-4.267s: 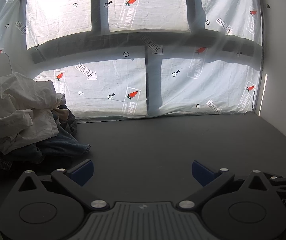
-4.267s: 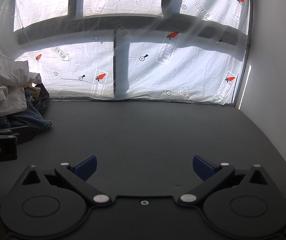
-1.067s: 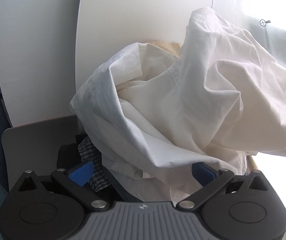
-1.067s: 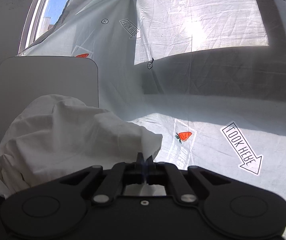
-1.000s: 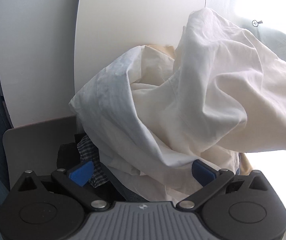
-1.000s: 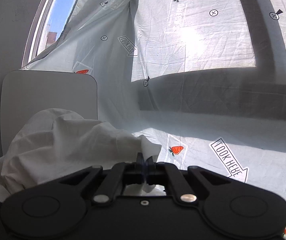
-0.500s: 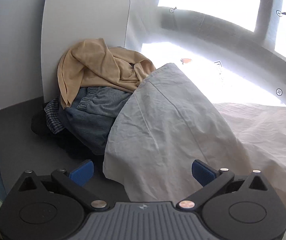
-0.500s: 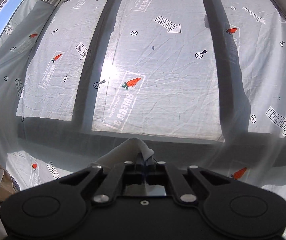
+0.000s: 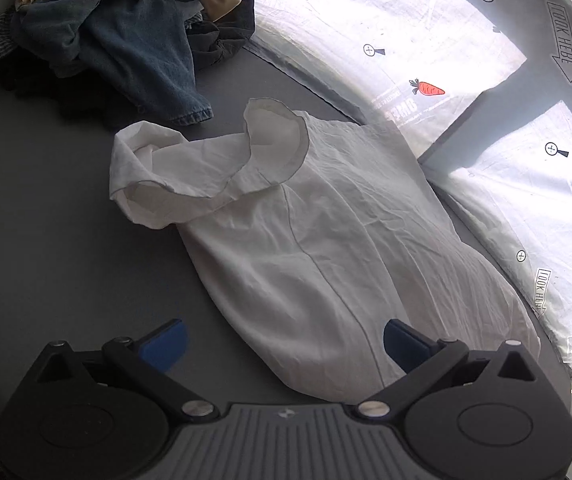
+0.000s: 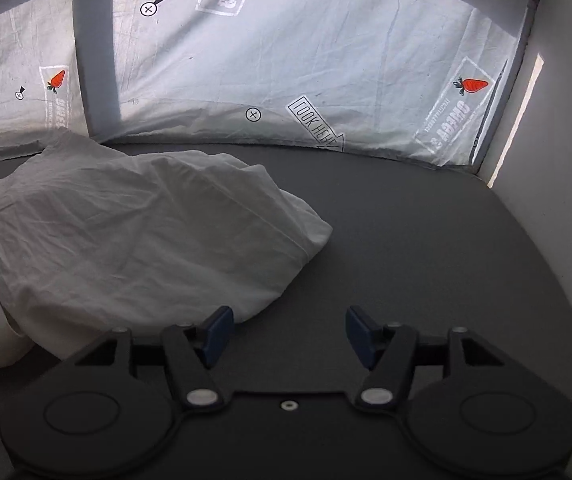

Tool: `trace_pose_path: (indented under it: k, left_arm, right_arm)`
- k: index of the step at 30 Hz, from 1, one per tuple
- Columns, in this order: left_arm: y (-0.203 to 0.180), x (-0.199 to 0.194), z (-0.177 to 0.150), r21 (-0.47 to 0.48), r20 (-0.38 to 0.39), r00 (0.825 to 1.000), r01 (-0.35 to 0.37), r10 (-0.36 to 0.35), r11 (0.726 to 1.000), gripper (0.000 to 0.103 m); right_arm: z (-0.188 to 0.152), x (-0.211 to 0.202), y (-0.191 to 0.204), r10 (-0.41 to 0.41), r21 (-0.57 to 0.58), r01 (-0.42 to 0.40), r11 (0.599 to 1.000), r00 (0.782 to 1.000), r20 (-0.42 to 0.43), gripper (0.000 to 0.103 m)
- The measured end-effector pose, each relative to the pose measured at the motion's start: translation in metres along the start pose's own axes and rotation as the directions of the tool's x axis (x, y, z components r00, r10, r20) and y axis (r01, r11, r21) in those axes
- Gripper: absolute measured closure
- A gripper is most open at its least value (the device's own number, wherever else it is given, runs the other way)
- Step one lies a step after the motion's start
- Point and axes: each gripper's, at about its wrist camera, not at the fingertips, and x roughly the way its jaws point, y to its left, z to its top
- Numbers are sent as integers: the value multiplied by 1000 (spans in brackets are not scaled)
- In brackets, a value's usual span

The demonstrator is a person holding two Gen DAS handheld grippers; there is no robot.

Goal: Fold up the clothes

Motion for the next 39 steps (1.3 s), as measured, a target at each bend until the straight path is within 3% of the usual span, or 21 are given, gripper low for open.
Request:
trace_pose_path:
  k: [4,10,16,21,26,33,36,39]
  left_arm:
    - [-2,14,4,77,-7,997,-79,80,994,0]
    - [3,24,30,202,26,980,-198,197,959,0]
    - [18,51,48,349,104,944,-329,313,877,1]
    - [36,75,53,439,122,935,-351,332,827,2]
    - [30,89,47,587,153,944,-325,292,742,3]
    - [23,106,40,755,181,956,-285,229,591,4]
    - [28,102,43,715,166,960,-274,225,643,12]
    - [34,97,45,673,150,964,-263,220,692,29]
  right_arm:
    - [-12,17,11,38,67,-35,997,998,-49,32]
    - [-3,25,44,68,103,-64,993,997,-43,20]
    - [-10,24,79,65,94,-60,994,997,-51,18]
    - [-21,27,104,48,78,-42,996,996,-70,18]
    - [-19,33,123,18,57,-13,998,996,-90,18]
    - [-22,32,148,25,-1,-25,1000,994,-109,18]
    - [-22,30,152,22,-18,-25,1000,994,-105,18]
    - [-23,28,150,20,-24,-22,999,994,-105,18]
